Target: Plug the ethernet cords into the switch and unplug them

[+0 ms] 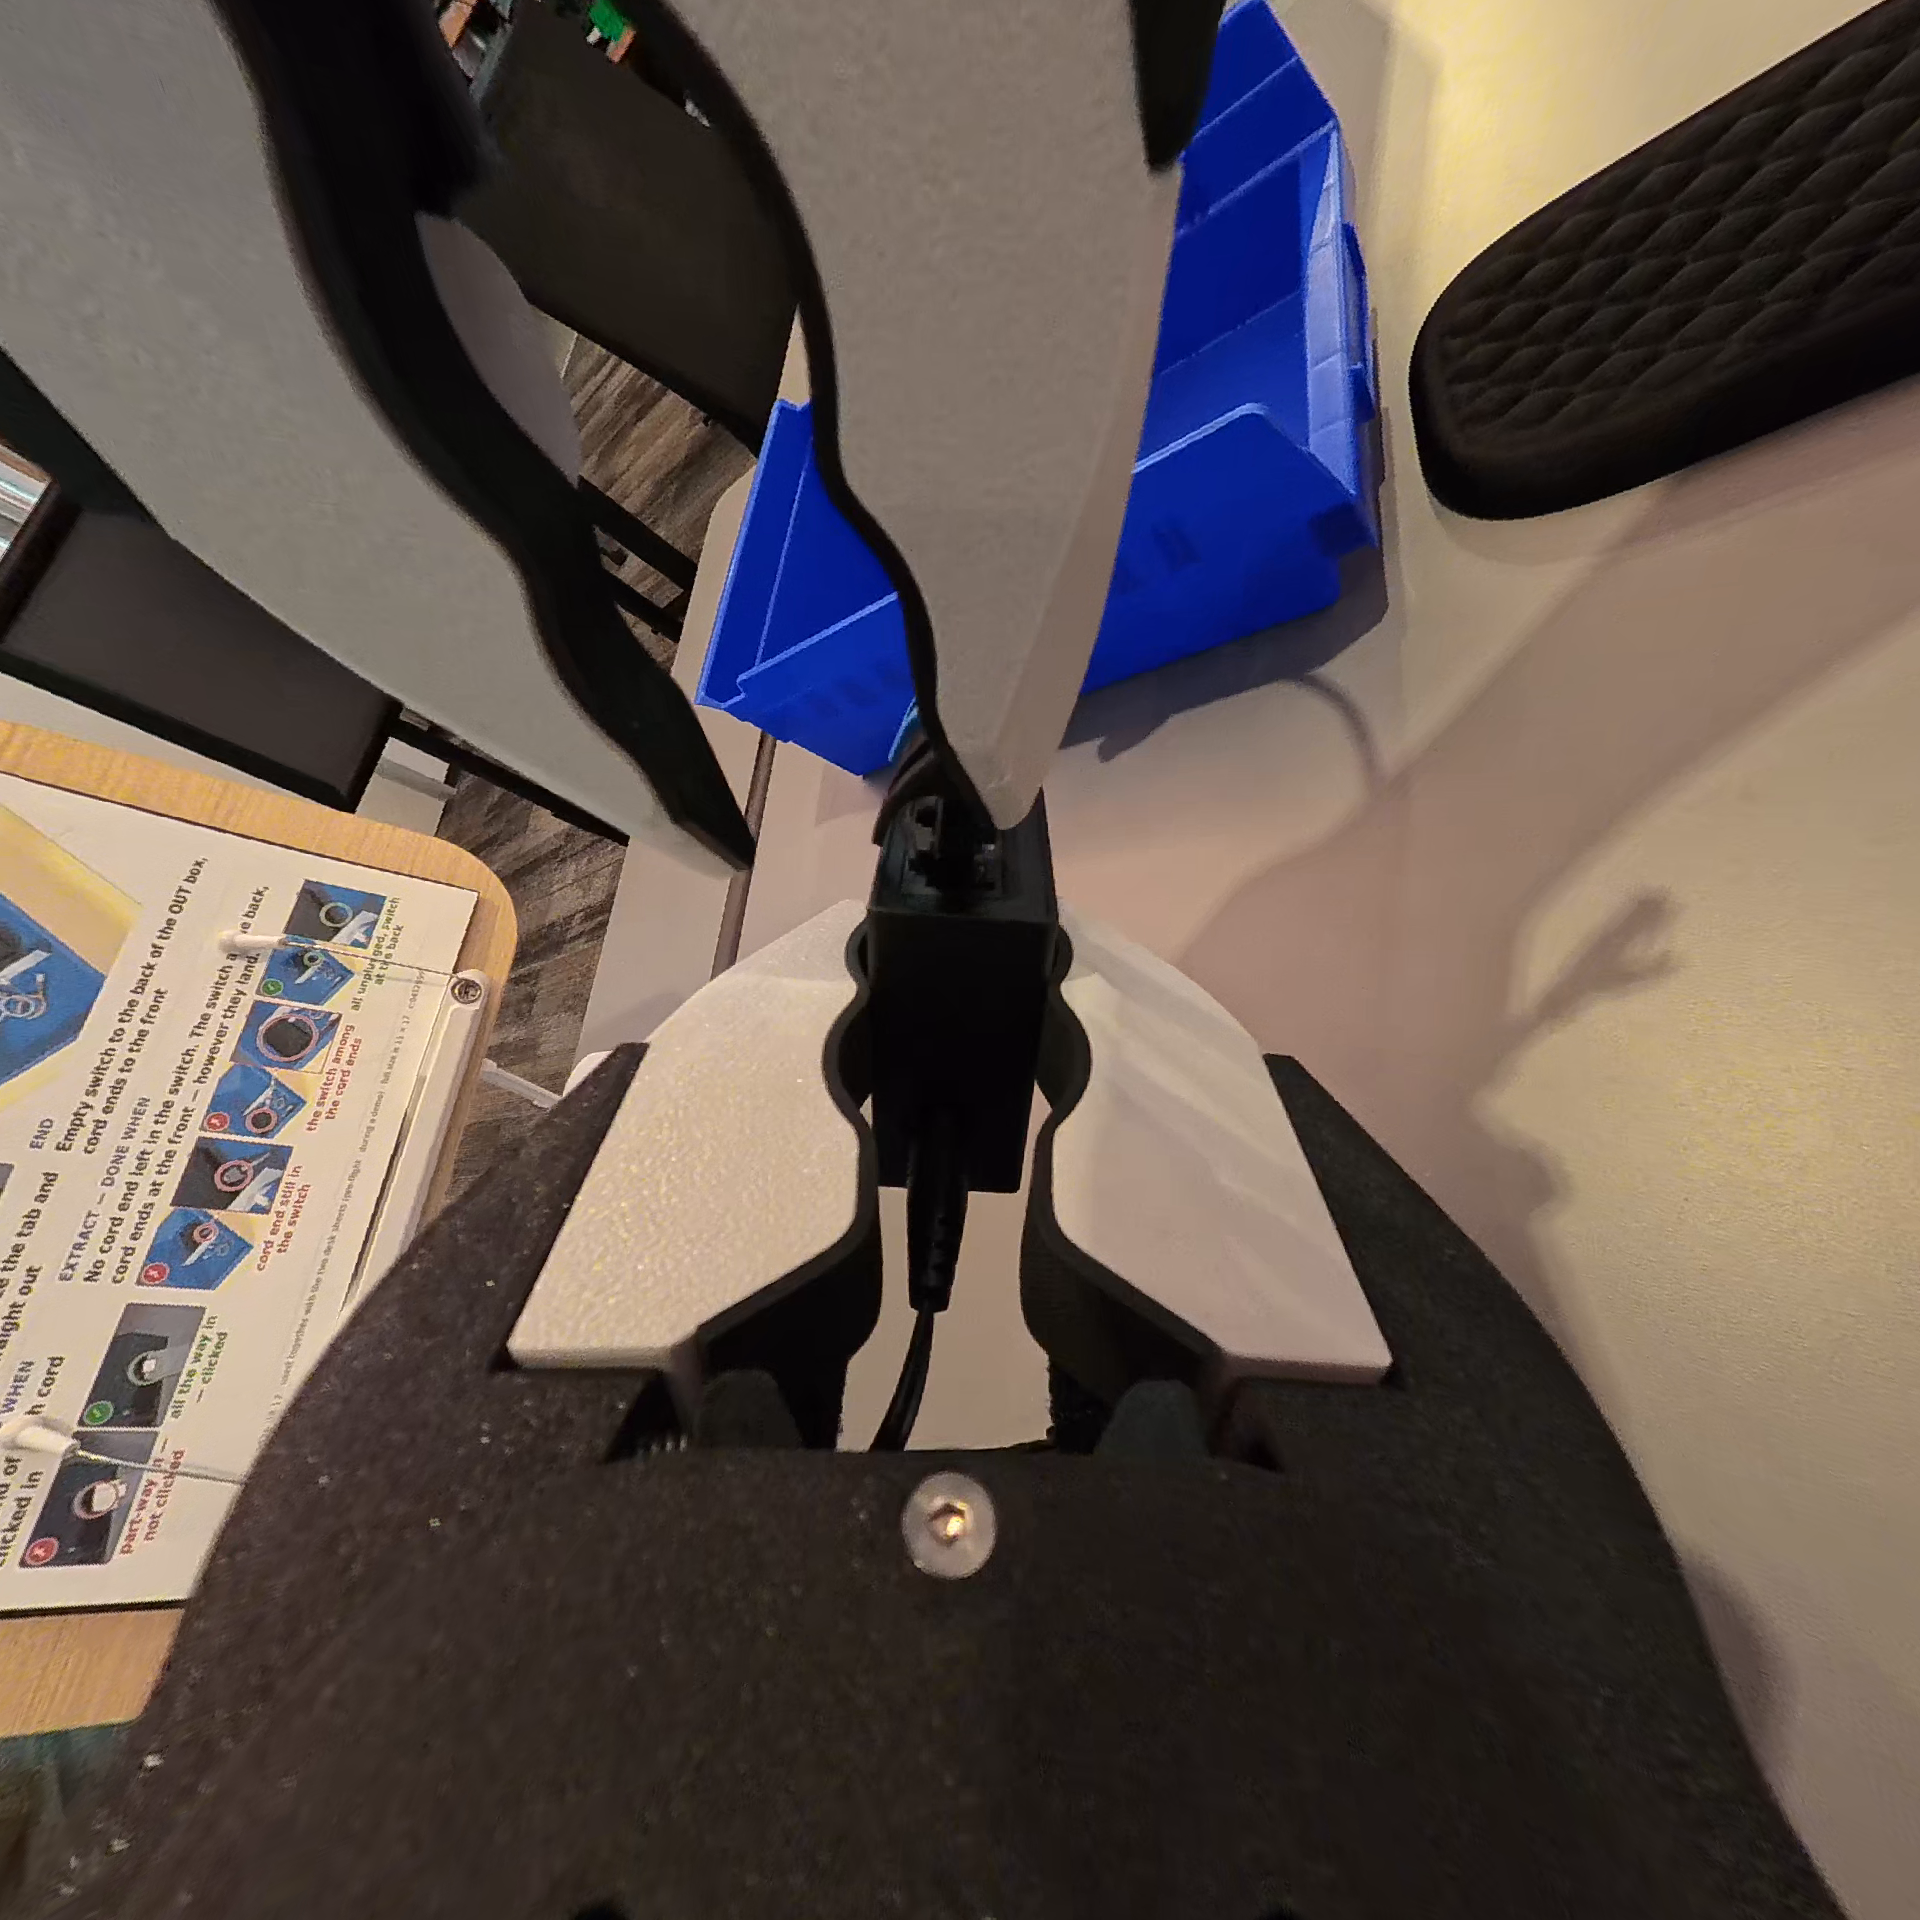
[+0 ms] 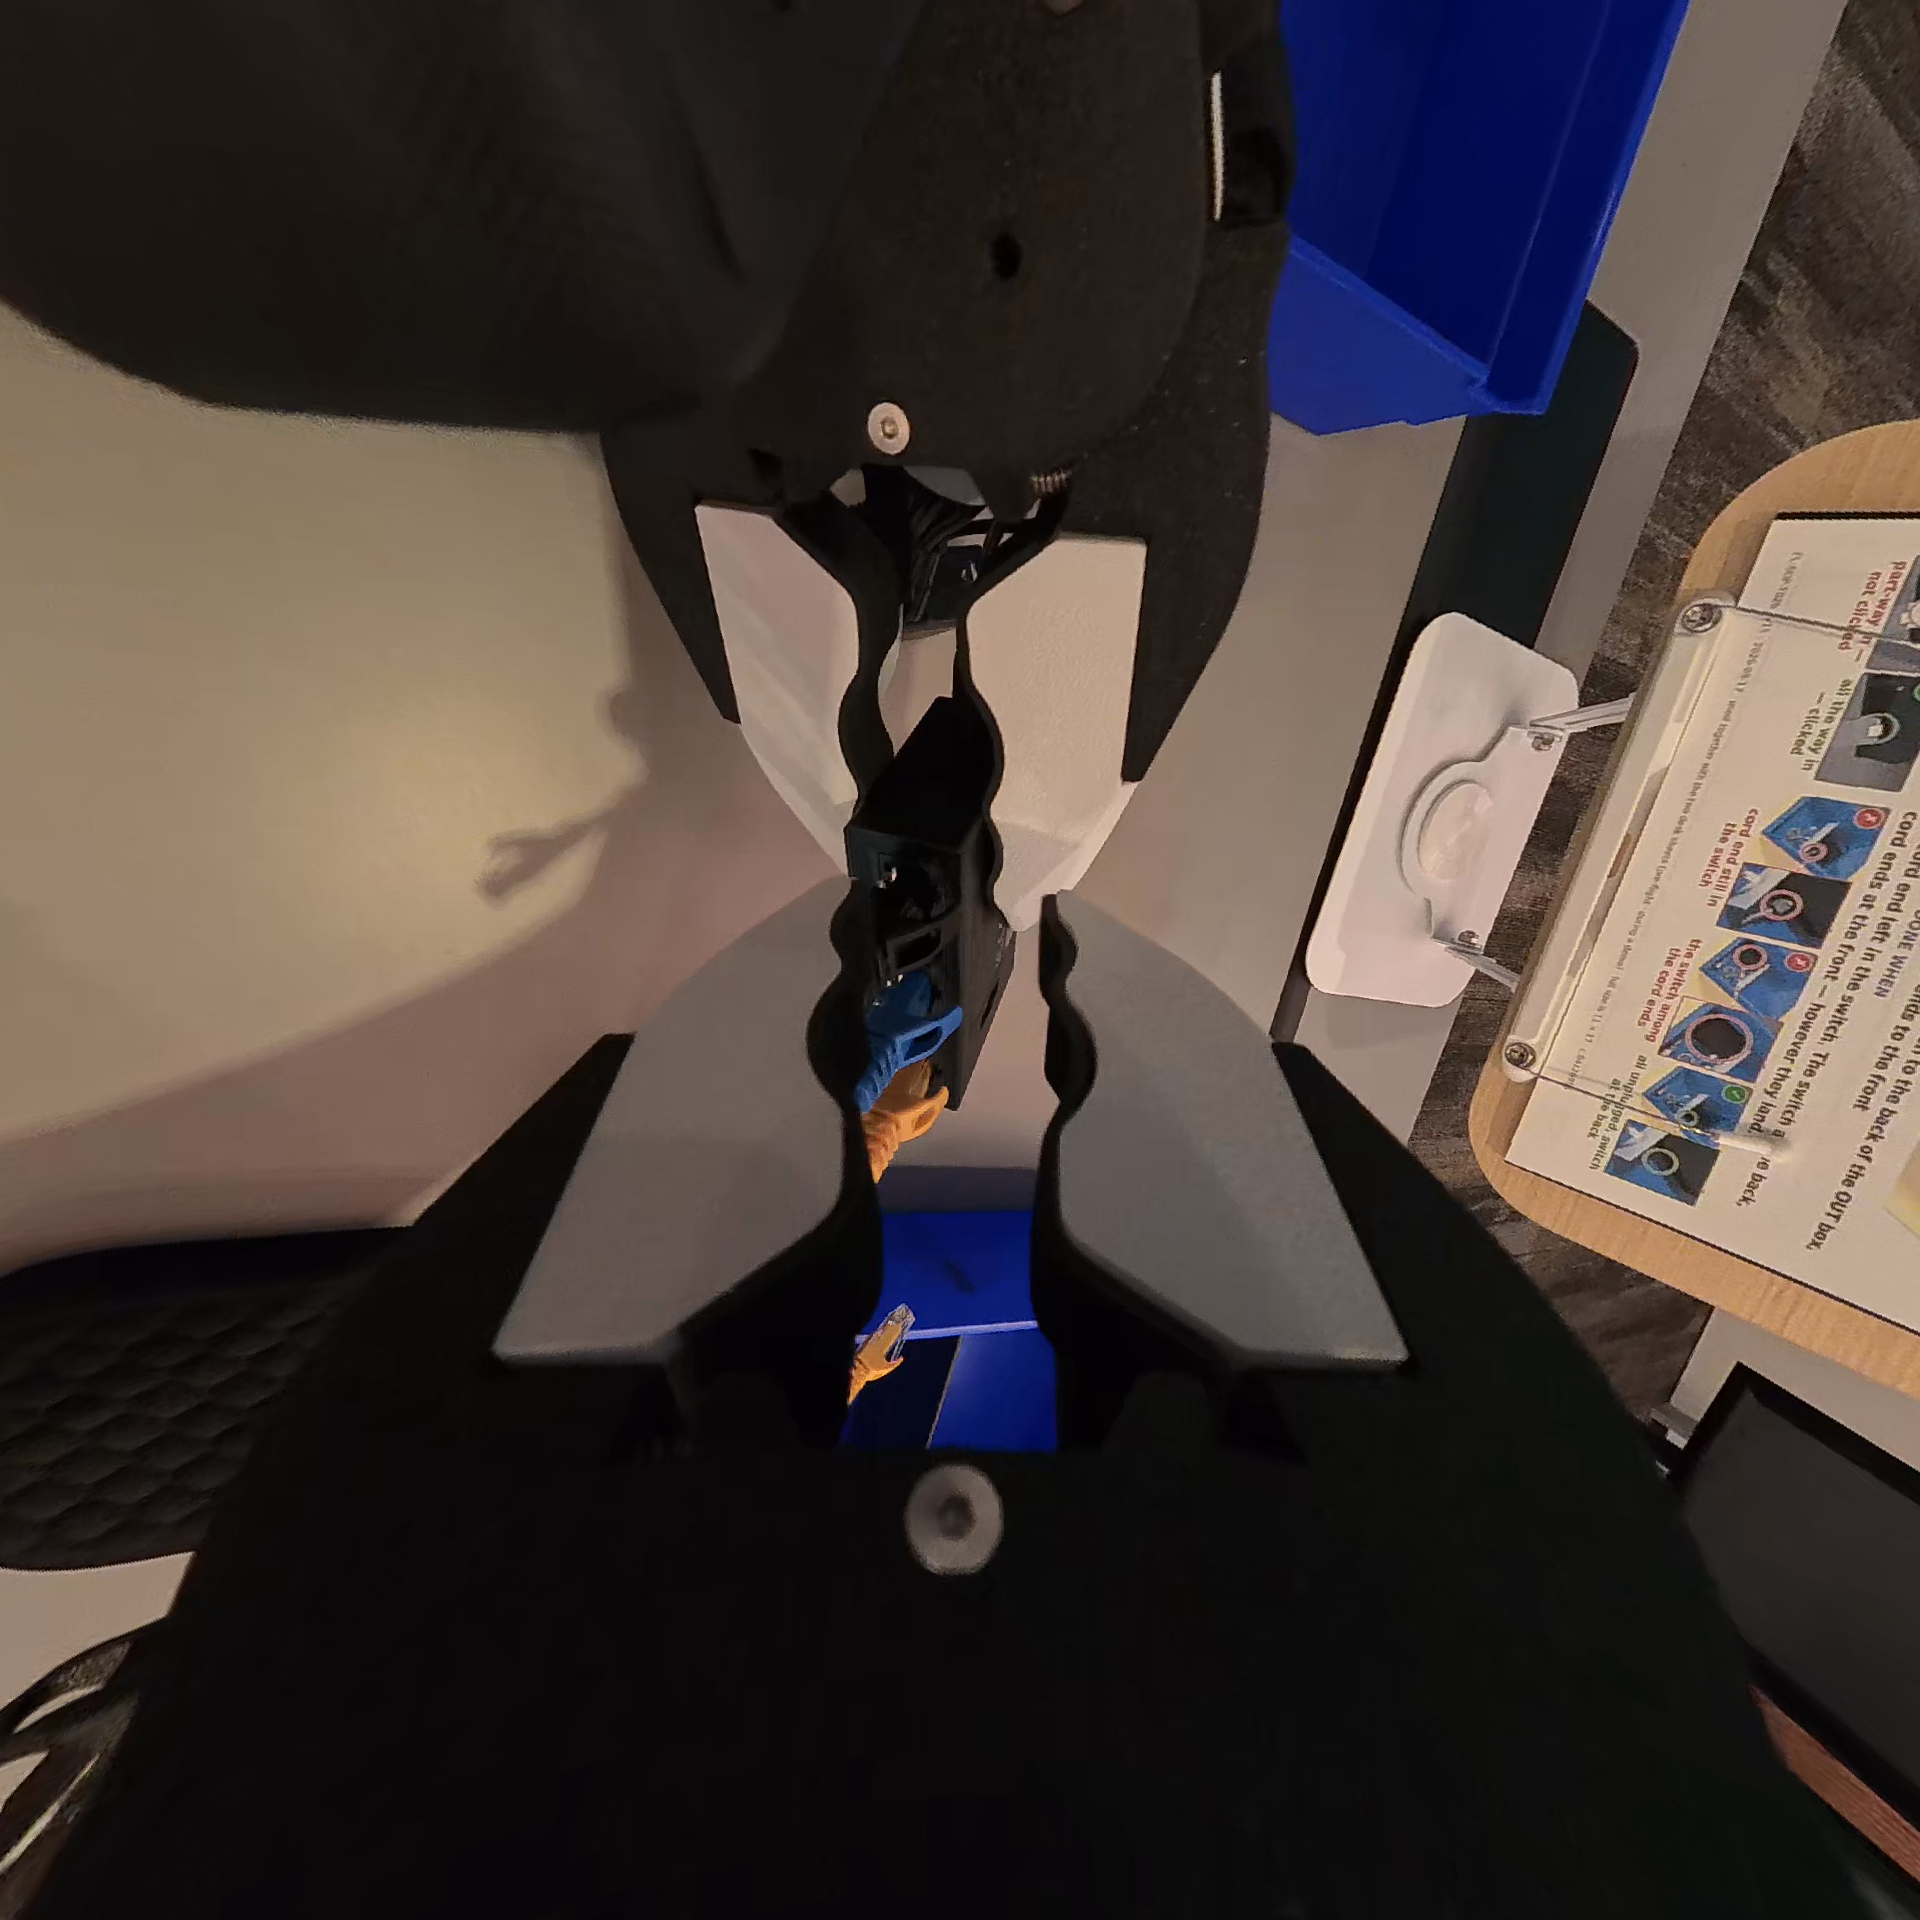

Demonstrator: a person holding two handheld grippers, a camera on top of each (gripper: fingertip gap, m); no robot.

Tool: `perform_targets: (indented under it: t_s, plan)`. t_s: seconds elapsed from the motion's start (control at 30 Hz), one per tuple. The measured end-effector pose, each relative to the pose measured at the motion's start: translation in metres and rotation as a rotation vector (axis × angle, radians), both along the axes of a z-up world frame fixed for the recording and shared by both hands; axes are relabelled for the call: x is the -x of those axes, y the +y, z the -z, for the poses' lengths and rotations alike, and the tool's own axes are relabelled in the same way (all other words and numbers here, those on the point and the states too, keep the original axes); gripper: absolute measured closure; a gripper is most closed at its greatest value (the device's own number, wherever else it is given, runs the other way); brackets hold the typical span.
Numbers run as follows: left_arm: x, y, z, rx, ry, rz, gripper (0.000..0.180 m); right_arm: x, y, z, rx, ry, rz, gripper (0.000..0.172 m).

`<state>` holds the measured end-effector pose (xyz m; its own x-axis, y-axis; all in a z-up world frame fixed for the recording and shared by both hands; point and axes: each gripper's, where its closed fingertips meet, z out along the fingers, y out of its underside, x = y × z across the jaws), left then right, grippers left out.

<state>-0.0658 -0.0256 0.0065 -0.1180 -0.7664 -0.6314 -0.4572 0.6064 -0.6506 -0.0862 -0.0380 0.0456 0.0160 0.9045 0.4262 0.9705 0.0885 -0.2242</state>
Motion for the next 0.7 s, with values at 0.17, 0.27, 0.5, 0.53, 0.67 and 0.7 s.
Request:
perform_targets:
  t_s: [0.17,0.27,0.5,0.53,0.67,0.7]
  plan:
    - [0.000,0.002,0.000,-0.005,0.003,-0.009,0.154,0.000,0.001,0.000,-0.001,-0.033,0.014,0.143]
    - [0.001,0.002,-0.001,-0.017,0.002,-0.011,0.153,0.000,0.001,0.000,0.015,-0.050,0.017,0.142]
    - [0.004,-0.005,-0.011,0.025,-0.041,0.039,0.153,0.012,0.007,-0.034,-0.075,0.127,-0.049,0.142]
    - [0.004,-0.007,-0.012,0.032,-0.049,0.050,0.154,0.012,0.007,-0.043,-0.095,0.158,-0.051,0.142]
    - [0.005,-0.017,-0.021,0.056,-0.093,0.105,0.154,-0.010,0.013,-0.064,-0.140,0.223,-0.006,0.143]
    - [0.005,-0.020,-0.025,0.065,-0.108,0.115,0.154,-0.015,0.010,-0.061,-0.120,0.231,-0.007,0.143]
